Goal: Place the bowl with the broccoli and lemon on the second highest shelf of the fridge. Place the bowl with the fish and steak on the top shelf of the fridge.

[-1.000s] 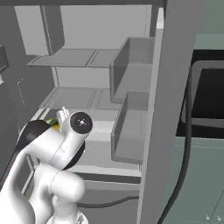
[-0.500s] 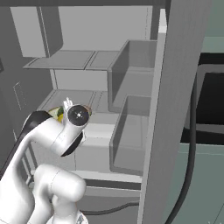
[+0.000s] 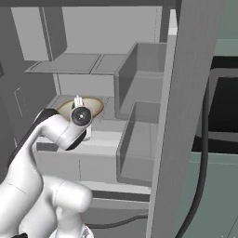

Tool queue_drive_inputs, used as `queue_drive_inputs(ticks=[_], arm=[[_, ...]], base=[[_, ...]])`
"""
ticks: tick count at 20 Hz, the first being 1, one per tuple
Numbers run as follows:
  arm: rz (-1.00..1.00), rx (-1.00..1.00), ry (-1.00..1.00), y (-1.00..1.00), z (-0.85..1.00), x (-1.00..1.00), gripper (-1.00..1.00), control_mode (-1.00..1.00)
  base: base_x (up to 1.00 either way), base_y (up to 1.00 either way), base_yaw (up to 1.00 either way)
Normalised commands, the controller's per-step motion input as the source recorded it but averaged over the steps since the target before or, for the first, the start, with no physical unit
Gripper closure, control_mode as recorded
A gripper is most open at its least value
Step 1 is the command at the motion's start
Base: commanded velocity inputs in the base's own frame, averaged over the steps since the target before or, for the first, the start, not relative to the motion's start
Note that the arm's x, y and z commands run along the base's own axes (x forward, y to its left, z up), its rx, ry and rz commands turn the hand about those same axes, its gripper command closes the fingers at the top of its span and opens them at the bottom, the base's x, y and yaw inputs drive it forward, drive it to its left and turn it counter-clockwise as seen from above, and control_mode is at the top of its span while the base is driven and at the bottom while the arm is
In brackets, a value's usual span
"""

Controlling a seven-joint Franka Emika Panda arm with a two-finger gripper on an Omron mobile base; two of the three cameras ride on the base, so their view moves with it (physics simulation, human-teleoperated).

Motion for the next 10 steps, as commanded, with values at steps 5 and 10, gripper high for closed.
queue_drive_inputs(ticks=[5, 10], arm=[[-0.09, 0.0, 0.0, 0.11, -0.04, 1.0, 1.0, -1.0], [-0.06, 0.0, 0.01, 0.03, -0.03, 1.0, 1.0, -1.0]], base=[[0.0, 0.0, 0.0], [0.0, 0.0, 0.0]])
